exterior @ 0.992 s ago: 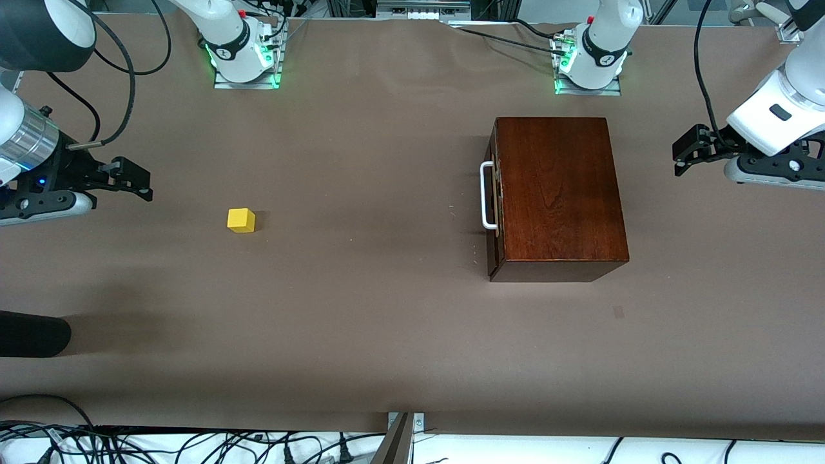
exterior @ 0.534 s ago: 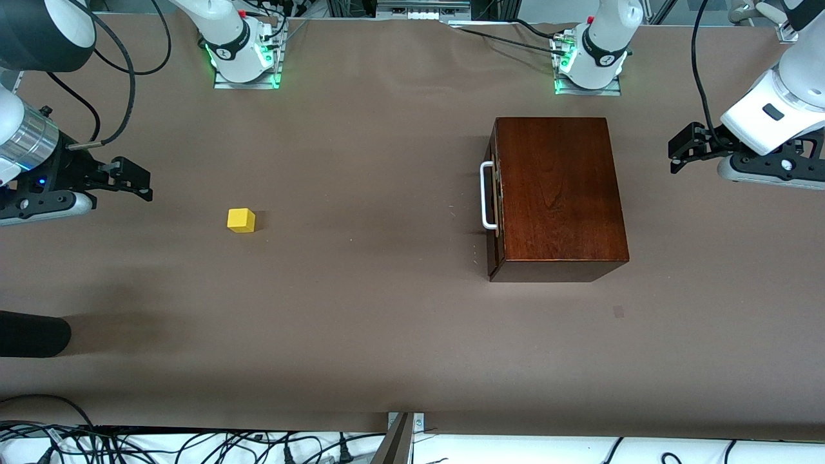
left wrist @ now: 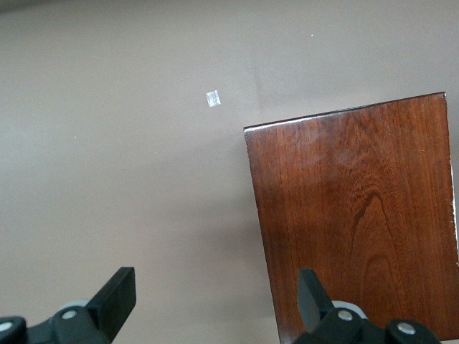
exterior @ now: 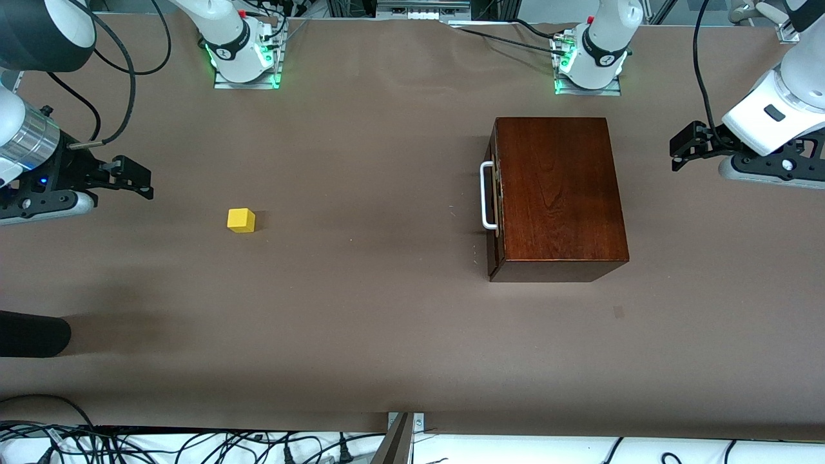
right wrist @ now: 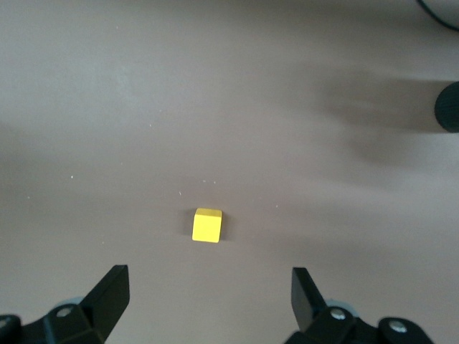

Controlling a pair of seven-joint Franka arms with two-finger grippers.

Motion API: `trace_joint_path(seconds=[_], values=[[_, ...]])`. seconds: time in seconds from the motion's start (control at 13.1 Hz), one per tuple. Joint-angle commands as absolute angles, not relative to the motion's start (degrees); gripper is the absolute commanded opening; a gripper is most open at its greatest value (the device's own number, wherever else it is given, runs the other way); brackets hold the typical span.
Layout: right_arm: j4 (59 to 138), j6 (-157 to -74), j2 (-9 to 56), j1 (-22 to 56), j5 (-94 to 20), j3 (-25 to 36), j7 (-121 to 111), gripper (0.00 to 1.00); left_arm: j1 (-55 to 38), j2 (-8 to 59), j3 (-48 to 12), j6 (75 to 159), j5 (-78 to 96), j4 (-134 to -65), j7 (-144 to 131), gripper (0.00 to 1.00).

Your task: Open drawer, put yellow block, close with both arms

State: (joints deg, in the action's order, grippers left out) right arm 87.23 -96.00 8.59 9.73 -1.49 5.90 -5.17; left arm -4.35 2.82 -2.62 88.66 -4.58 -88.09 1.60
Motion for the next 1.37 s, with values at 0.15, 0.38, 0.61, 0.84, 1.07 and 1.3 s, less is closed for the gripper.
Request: trace_joint_path(seconds=[0.15,0.38,0.61,0.84,1.07,1.3], values=[[86.9,-93.1,8.2,9.2,-1.8,5.4,-5.5,1.0,-3.9,4.0,-2.6,87.1,-4.7,-85.9,2.9,1.0],[86.9,-92.8,8.2,9.2,-1.8,5.4,-5.5,1.0,-4.0,4.0,-2.6,86.7,-4.7,-85.9,2.7,1.0],[87.0,-92.5,8.2,9.1,-1.8,5.4,-5.6,1.0,-4.0,4.0,-2.6,86.7,-4.7,-85.8,2.6,1.0],[87.0,-92.5,8.2,9.2,-1.6,5.4,-5.7,1.0,-4.0,3.9,-2.7,86.2,-4.9,-85.8,2.6,1.0],[87.0,-92.5,8.1,9.2,-1.2,5.4,-5.7,1.0,-4.0,3.9,-3.0,86.0,-5.1,-85.8,2.7,1.0],[87.0,-92.6,8.1,9.2,-0.9,5.4,-5.7,1.0,-4.9,4.8,-3.4,83.9,-5.9,-85.8,2.5,1.0]])
